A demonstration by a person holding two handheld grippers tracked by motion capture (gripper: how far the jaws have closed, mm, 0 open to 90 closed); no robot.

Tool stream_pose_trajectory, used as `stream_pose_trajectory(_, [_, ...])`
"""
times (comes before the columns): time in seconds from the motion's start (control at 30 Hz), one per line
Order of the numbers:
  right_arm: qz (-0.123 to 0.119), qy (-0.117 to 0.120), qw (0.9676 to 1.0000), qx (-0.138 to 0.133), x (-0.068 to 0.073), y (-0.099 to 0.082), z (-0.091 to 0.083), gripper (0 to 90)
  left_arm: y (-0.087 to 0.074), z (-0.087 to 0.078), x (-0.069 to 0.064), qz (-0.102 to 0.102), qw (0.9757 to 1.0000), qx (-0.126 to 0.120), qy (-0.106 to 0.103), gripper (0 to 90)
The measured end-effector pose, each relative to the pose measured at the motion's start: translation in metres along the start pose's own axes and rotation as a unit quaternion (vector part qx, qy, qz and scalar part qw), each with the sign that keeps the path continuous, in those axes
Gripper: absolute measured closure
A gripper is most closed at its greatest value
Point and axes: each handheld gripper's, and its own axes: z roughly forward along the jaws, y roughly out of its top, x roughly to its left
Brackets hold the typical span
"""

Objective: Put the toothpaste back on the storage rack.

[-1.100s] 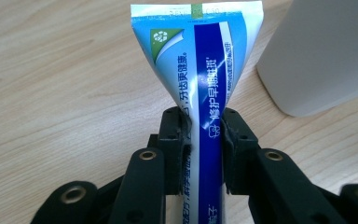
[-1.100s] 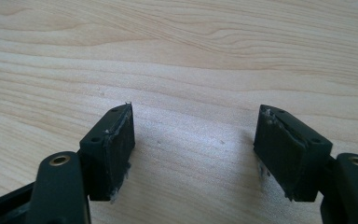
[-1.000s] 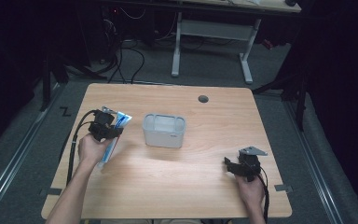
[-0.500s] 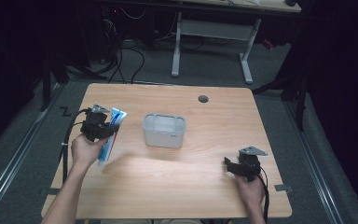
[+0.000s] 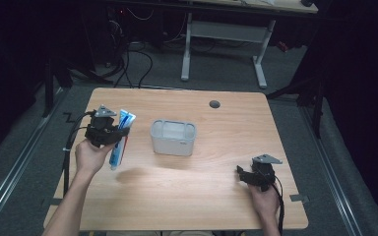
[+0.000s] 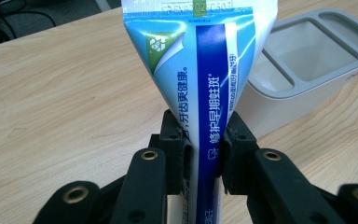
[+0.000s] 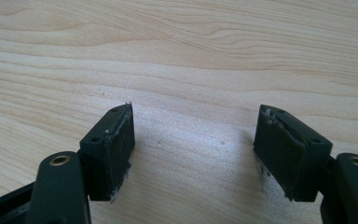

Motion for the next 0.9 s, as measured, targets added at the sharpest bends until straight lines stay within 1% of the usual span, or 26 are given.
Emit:
stream_pose_trajectory(0.07, [0.0, 0.0, 1.0, 0.001, 0.0, 0.0, 0.0, 28.8, 0.003, -0.002, -0.002, 0.006, 1.0, -0.003, 0.001, 74.1])
stream_pose_trajectory(0.17, [0.001, 0.0, 1.0, 0.001, 0.0, 0.0, 0.0, 28.8, 0.005, -0.004, -0.003, 0.006, 0.9999, -0.01, -0.002, 74.1])
stream_pose_trajectory(0.27, [-0.001, 0.001, 1.0, 0.001, 0.0, 0.0, 0.0, 28.9, 0.006, -0.006, -0.004, -0.004, 0.9997, -0.019, -0.017, 74.2])
stream_pose_trajectory(0.37, [0.0, 0.001, 1.0, 0.001, 0.0, 0.0, 0.0, 28.9, 0.007, -0.008, -0.004, -0.015, 0.9991, -0.031, -0.025, 74.1])
stream_pose_trajectory(0.43, [-0.001, 0.001, 1.0, 0.0, 0.0, 0.0, 0.0, 28.9, 0.008, -0.01, -0.004, -0.023, 0.9984, -0.04, -0.032, 74.0])
stream_pose_trajectory(0.47, [-0.001, 0.001, 1.0, 0.0, 0.0, 0.0, 0.0, 28.9, 0.008, -0.01, -0.004, -0.023, 0.9984, -0.04, -0.032, 74.1])
stream_pose_trajectory(0.5, [-0.001, 0.001, 1.0, 0.0, 0.0, 0.0, 0.0, 28.9, 0.009, -0.013, -0.003, -0.028, 0.9976, -0.05, -0.041, 74.1])
stream_pose_trajectory(0.6, [-0.002, 0.0, 1.0, 0.0, 0.0, 0.0, 0.0, 28.9, 0.012, -0.016, -0.005, -0.028, 0.9971, -0.055, -0.045, 74.1])
stream_pose_trajectory(0.67, [-0.001, 0.001, 1.0, 0.0, 0.0, 0.0, 0.0, 28.9, 0.016, -0.019, -0.008, -0.022, 0.9966, -0.067, -0.043, 74.2])
stream_pose_trajectory(0.77, [-0.001, 0.001, 1.0, 0.0, 0.0, 0.0, 0.0, 28.9, 0.018, -0.019, -0.01, -0.022, 0.996, -0.072, -0.047, 74.2])
stream_pose_trajectory(0.87, [-0.001, 0.001, 1.0, 0.0, 0.0, 0.0, 0.0, 28.9, 0.022, -0.02, -0.012, -0.03, 0.9943, -0.084, -0.059, 74.2])
stream_pose_trajectory(0.9, [-0.001, 0.001, 1.0, 0.0, 0.0, 0.0, 0.0, 28.9, 0.022, -0.02, -0.012, -0.03, 0.9943, -0.084, -0.059, 74.2])
